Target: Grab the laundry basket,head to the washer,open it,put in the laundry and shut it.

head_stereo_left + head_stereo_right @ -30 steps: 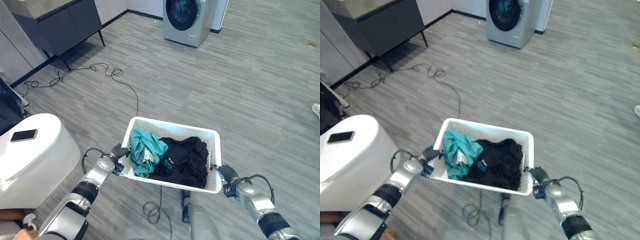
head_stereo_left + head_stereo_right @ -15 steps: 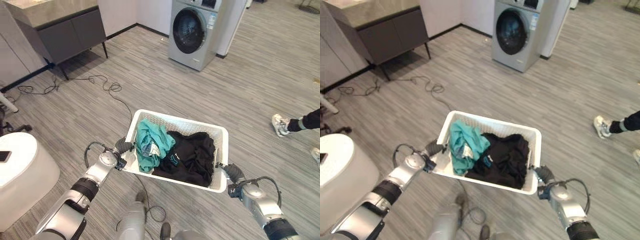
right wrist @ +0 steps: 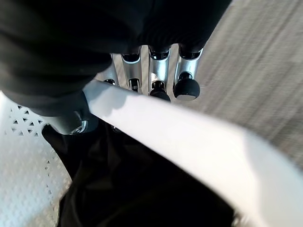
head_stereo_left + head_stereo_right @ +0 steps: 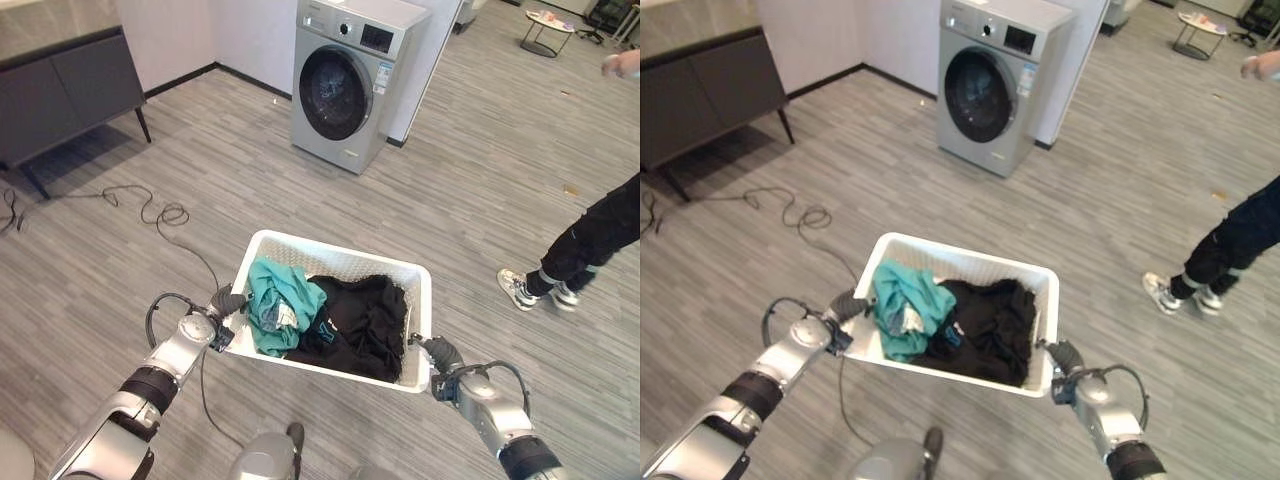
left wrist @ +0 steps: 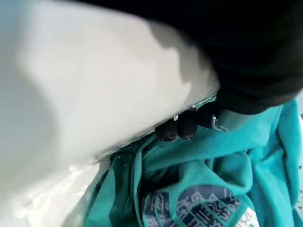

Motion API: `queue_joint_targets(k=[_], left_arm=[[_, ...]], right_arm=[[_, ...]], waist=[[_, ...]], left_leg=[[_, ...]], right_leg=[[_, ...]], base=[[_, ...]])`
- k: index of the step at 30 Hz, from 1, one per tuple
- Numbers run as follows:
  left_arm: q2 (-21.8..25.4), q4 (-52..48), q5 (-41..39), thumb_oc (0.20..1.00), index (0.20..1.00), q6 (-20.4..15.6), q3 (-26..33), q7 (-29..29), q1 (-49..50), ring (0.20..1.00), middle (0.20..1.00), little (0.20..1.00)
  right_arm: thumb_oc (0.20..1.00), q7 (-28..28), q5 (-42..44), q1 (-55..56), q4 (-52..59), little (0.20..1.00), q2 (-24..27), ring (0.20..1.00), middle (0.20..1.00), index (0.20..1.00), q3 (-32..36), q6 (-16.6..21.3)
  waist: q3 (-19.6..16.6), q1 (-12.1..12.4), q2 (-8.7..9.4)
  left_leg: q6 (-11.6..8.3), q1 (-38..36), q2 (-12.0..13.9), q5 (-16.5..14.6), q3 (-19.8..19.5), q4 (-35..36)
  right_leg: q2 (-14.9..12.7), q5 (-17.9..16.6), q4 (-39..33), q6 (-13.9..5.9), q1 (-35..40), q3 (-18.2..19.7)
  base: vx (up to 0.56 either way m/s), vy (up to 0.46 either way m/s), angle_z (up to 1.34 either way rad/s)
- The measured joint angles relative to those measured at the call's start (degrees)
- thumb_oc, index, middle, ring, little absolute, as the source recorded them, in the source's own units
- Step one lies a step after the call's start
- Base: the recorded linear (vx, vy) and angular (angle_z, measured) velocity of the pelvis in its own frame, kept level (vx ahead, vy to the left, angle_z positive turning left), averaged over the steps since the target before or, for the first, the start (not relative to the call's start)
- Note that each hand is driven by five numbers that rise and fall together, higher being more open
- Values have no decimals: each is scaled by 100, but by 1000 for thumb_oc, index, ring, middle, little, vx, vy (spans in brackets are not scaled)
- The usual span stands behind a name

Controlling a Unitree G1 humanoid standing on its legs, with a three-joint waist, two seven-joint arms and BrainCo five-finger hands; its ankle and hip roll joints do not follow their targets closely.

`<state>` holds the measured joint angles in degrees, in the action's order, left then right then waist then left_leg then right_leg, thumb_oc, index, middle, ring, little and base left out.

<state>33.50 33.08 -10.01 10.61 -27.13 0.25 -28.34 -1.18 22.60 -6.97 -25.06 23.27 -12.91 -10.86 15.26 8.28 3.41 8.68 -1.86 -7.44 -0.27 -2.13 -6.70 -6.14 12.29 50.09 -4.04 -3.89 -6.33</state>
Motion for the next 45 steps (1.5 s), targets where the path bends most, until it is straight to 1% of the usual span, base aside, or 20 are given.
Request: queue_joint_targets(k=[4,7,11,12,13,15,17,18,20,21,24,28,30,31,32,33,34,39,43,45], left_arm=[[-19,2,79,200,200,-1,-26,-4,-55,200,200,200],[-89,49,162,200,200,4,-59,-18,-90,200,200,200],[-417,358,305,200,200,-13,-63,-12,-149,200,200,200],[-497,428,363,200,200,3,-86,0,-150,200,200,200],[-540,438,385,200,200,3,-134,-11,-145,200,200,200],[-679,498,394,200,200,4,-121,-30,-144,200,200,200],[-920,520,395,200,200,-7,-104,-30,-154,200,200,200],[-920,415,382,200,200,-32,-103,-37,-159,200,200,200],[-669,91,366,200,200,-31,-103,-24,-140,200,200,200],[-510,5,354,200,200,-31,-100,-17,-119,200,200,200],[-290,-209,306,200,200,-107,3,79,-104,200,200,200],[-218,-269,197,200,200,-176,-26,98,-86,200,200,200],[-181,-245,196,200,200,-204,-21,122,-96,200,200,200],[-207,-150,180,200,200,-195,-127,114,-53,200,200,200],[-270,-111,157,200,200,-199,-147,110,-12,200,200,200],[-226,-105,157,200,200,-232,-138,112,-1,200,200,200],[-211,21,157,200,200,-244,-47,219,-94,200,200,200],[-289,143,148,200,200,-237,-135,91,-96,200,200,200],[-244,110,147,200,200,-235,-119,89,-97,200,200,200],[-226,70,151,200,200,-236,-109,74,-80,200,200,200]], right_arm=[[200,42,0,21,19,200,62,200,200,200,31,20],[200,44,3,73,44,200,98,200,200,200,59,12],[200,42,3,265,30,200,109,200,200,200,175,3],[200,37,3,317,24,200,109,200,200,200,230,-10],[200,62,3,370,21,200,157,200,200,200,254,-28],[200,150,2,450,28,200,297,200,200,200,260,-28],[200,141,13,463,-2,200,522,200,200,200,281,-33],[200,150,28,468,50,200,597,200,200,200,349,-8],[200,144,30,364,209,200,610,200,200,200,385,12],[200,139,29,265,236,200,564,200,200,200,381,65],[200,6,15,-21,329,200,471,200,200,200,351,96],[200,-3,18,49,355,200,457,200,200,200,307,99],[200,5,12,29,426,200,494,200,200,200,293,119],[200,7,-20,64,432,200,588,200,200,200,213,114],[200,-2,-53,102,458,200,656,200,200,200,193,110],[200,-3,-104,40,387,200,600,200,200,200,209,162],[200,-124,-111,68,399,200,306,200,200,200,248,211],[200,-59,65,233,211,200,228,200,200,200,268,229],[200,-60,147,223,213,200,187,200,200,200,270,230],[200,-58,194,311,222,200,144,200,200,200,272,231]], waist=[[-44,-464,-90],[-50,-765,-84],[-49,-1045,-225],[-70,-1070,-275],[-99,-1057,-245],[-296,-1185,-257],[-426,-1241,-489],[-473,-1200,-536],[-465,-877,-263],[-445,-673,-36],[-256,-565,379],[-166,-418,318],[-160,-217,203],[-254,-193,-160],[-328,-180,-399],[-272,-43,-555],[-145,36,-268],[-50,-205,-302],[-22,-166,-222],[-1,-227,-191]], left_leg=[[-364,-536,-28,-511,-131,311],[-275,-913,-255,-544,-214,483],[-536,-1546,-261,-892,-466,458],[-673,-1713,-225,-973,-508,419],[-729,-1987,-302,-1006,-405,207],[-964,-2168,-333,-1143,-541,-200],[-1092,-2007,-179,-1104,-448,-1184],[-946,-1316,294,-1062,-120,-3013],[-698,-241,1099,-647,218,-4990],[-724,199,1275,-665,119,-5360],[-834,1342,1372,-683,-315,-4927],[-1026,1984,1359,-364,-200,-3427],[-1187,1796,1167,-14,-250,-1381],[-914,1490,1019,897,-411,-395],[-904,1151,915,972,-790,212],[-1196,880,903,1042,-1060,380],[-1133,796,624,1106,-932,436],[-921,450,201,1041,-929,715],[-786,427,132,850,-469,729],[-478,572,149,571,-156,240]], right_leg=[[213,-85,-2132,-20,-899,-153],[307,-1046,-4238,-45,-1405,86],[418,-1609,-5077,16,-1621,-128],[431,-1654,-5002,137,-1585,-390],[556,-1794,-4897,557,-1338,-634],[672,-1823,-4739,1032,-869,-511],[793,-2160,-4366,1254,-738,-384],[974,-1718,-4343,1305,-348,-354],[1139,-1375,-4411,1471,54,-234],[1090,-1464,-4523,1371,276,-103],[726,-1375,-4727,1453,944,139],[459,-1235,-4701,1274,1621,117],[351,-1042,-4726,832,1807,205],[399,-651,-4557,226,2015,239],[501,-387,-4500,2,2147,320],[541,-14,-4398,-250,2245,373],[337,340,-4122,-118,2001,420],[638,136,-4454,242,1814,684],[406,-195,-4728,250,1924,756],[369,-120,-4663,147,1994,755]], base=[[541,-90,38],[470,-139,34],[451,-178,40],[549,-300,27],[530,-323,22],[517,-352,40],[351,-365,61],[496,-584,56],[298,-444,-8],[154,-280,-67],[151,-138,-24],[265,64,-38],[205,84,-101],[290,137,-89],[195,100,-112],[153,129,-114],[157,151,-75],[143,155,10],[84,150,-9],[43,129,-7]])
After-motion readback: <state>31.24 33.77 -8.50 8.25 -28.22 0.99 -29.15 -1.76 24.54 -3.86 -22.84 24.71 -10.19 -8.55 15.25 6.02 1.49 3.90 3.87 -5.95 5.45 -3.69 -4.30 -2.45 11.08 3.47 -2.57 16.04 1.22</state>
